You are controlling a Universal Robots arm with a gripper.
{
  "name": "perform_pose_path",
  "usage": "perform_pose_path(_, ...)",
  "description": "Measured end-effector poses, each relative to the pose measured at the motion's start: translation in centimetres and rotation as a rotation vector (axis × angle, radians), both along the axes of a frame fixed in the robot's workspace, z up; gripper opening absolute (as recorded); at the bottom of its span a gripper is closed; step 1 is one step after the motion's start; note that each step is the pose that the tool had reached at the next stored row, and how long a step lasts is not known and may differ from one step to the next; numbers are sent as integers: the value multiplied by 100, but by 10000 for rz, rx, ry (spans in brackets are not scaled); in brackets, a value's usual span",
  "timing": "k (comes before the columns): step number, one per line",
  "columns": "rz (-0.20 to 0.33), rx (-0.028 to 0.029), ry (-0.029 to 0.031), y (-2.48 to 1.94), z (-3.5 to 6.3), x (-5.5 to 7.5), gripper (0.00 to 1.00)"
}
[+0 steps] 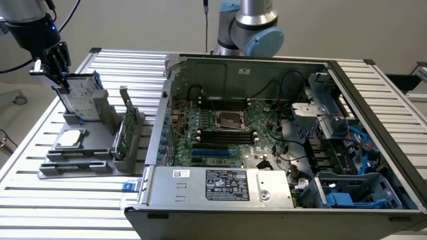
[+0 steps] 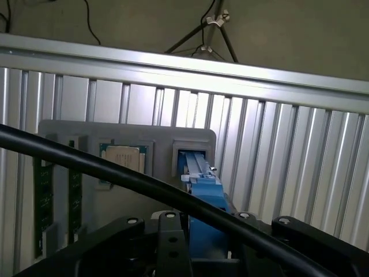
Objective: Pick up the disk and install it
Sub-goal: 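Pick up the disk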
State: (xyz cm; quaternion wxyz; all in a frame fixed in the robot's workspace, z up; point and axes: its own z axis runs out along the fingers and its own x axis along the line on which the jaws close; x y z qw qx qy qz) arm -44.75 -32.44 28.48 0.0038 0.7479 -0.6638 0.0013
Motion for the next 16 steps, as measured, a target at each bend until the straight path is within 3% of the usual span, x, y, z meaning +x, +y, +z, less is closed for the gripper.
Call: perform_pose_path(16,-2,-10,0,-35,-1,0,33)
